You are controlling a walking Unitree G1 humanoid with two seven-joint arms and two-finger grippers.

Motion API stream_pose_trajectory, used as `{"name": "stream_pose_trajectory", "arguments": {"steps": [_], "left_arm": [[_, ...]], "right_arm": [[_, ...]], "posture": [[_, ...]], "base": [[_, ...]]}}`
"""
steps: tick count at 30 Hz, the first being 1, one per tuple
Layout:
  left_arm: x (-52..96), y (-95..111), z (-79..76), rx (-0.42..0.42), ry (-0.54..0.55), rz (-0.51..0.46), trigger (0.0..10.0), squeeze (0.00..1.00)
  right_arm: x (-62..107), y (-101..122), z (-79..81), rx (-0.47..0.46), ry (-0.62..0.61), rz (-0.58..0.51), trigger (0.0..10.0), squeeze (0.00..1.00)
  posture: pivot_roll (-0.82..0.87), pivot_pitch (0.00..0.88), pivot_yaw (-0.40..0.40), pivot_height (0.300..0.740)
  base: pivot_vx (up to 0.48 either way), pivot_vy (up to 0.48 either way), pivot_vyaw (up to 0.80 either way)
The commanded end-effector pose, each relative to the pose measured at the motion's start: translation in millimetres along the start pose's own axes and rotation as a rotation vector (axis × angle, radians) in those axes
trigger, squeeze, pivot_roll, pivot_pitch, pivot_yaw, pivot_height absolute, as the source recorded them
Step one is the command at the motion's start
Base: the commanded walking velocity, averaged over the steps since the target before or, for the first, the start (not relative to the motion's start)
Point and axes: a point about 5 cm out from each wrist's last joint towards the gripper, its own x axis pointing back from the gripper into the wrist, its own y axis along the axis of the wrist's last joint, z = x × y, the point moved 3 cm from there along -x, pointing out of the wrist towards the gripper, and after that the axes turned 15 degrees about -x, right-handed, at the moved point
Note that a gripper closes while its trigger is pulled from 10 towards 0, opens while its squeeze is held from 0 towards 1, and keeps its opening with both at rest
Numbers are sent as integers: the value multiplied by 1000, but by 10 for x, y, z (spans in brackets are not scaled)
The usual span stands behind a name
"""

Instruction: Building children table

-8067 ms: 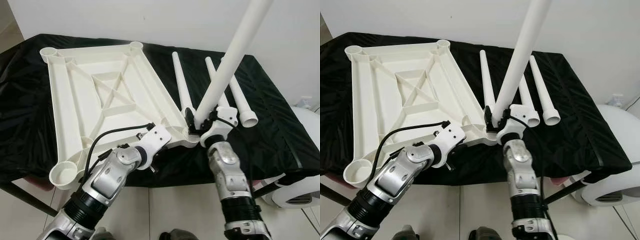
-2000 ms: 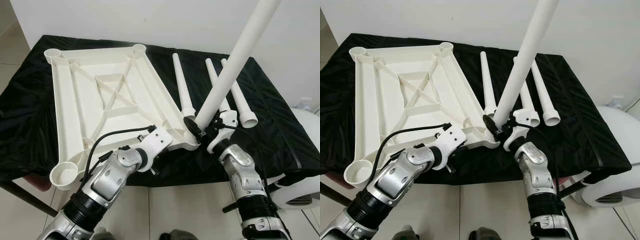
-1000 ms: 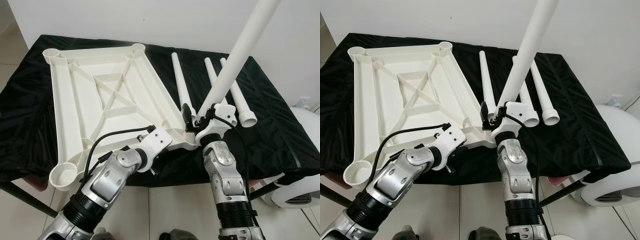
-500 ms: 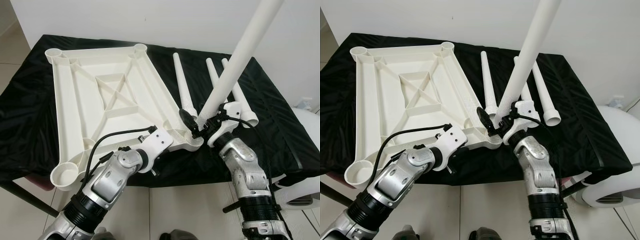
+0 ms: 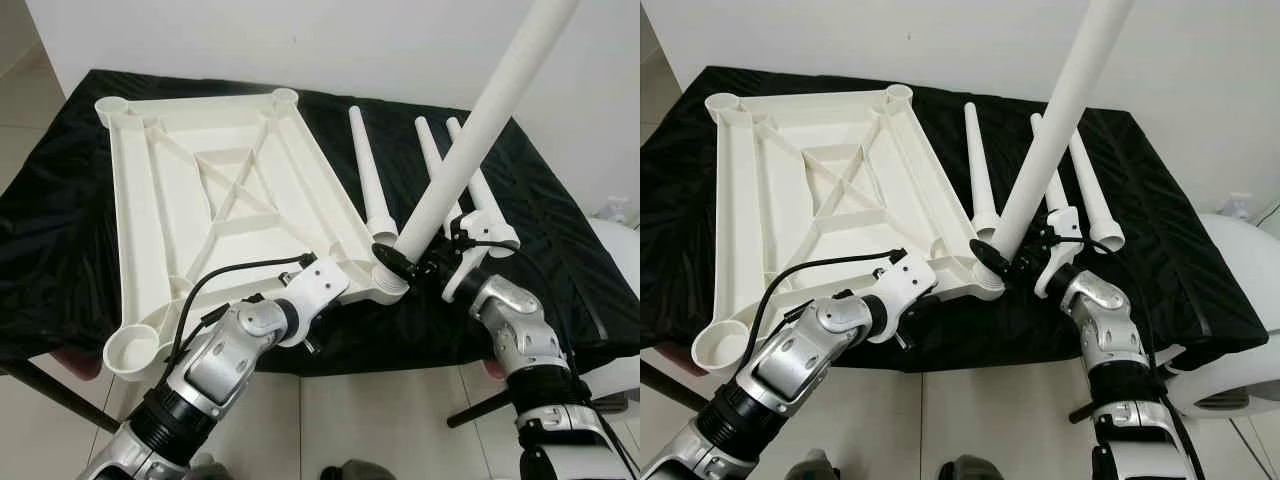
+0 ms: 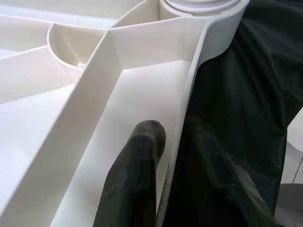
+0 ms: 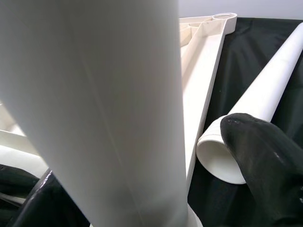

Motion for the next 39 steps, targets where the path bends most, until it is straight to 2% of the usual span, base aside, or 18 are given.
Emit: {"name": "stream_pose_trajectory", "arguments": {"steps": [1,5,6,7,8,21,22,24,25,39], "left_arm": [[-38,8,-121,4,-79,-8,10000,0],[-38,11,-123,5,-79,-8,10000,0],[-38,10,-123,6,-78,-8,10000,0],[-38,11,-124,7,-77,-8,10000,0],[-37,10,-125,8,-78,-8,10000,0],[-43,8,-127,8,-77,-8,10000,0],[-41,6,-127,8,-77,-7,10000,0],[-41,6,-127,8,-77,-7,10000,0],[-40,4,-128,8,-77,-7,10000,0],[-36,-7,-145,9,-83,-5,10000,0]], "right_arm": [[48,36,-129,15,-33,14,10000,0],[25,55,-140,21,-18,13,10000,0],[18,53,-137,21,-10,14,9490,0],[14,48,-141,20,-3,14,5882,0],[14,37,-143,16,2,16,0,0],[35,-70,-119,10,22,20,0,0],[37,-76,-119,6,18,17,3333,0],[37,-76,-119,6,18,17,3333,0],[35,-83,-111,8,13,15,10000,0],[-19,17,11,22,-72,-108,10000,0]], "posture": [[-2,14,-77,740],[-1,15,-79,740],[-1,15,-80,740],[-1,16,-81,740],[0,16,-82,740],[-5,18,-83,740],[-5,18,-84,740],[-5,18,-84,740],[-6,19,-84,740],[-7,16,-81,740]], "base": [[0,0,0],[0,0,0],[0,0,0],[0,0,0],[0,0,0],[0,0,0],[0,0,0],[0,0,0],[0,0,0],[0,0,0]]}}
